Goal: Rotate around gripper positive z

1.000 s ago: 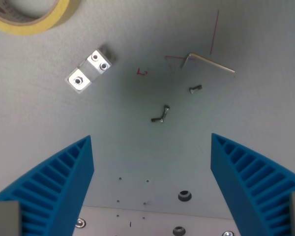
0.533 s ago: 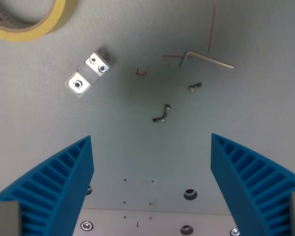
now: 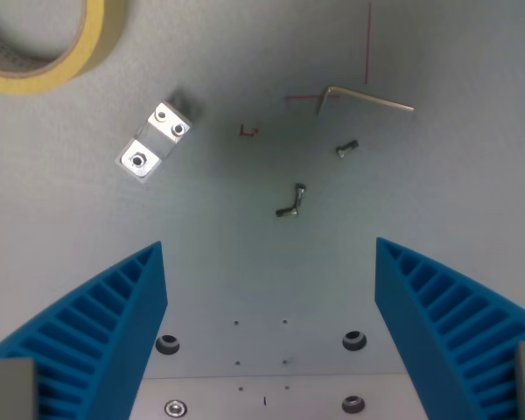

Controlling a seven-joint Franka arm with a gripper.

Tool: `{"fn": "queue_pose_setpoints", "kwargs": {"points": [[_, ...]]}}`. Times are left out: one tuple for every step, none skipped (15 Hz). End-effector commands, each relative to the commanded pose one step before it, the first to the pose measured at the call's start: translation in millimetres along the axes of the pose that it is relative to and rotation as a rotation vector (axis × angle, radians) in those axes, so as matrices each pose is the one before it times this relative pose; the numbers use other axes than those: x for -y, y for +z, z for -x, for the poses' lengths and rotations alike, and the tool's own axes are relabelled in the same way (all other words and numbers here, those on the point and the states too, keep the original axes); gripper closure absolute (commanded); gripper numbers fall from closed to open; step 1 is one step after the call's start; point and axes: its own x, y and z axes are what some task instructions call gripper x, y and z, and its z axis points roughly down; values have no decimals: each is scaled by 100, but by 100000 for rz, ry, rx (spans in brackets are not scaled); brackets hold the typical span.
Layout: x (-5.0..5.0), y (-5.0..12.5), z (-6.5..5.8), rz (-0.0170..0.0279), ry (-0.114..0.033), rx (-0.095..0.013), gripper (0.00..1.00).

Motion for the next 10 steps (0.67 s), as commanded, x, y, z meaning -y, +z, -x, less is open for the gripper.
{"fn": "queue_pose_setpoints", "kwargs": {"points": [[-6,-243,-32,-38,15454,-542,0],[0,0,0,0,1333,0,0],[0,0,0,0,1333,0,0],[0,0,0,0,1333,0,0],[0,0,0,0,1333,0,0],[0,0,0,0,1333,0,0],[0,0,0,0,1333,0,0],[0,0,0,0,1333,0,0],[0,0,0,0,1333,0,0],[0,0,0,0,1333,0,0]]}}
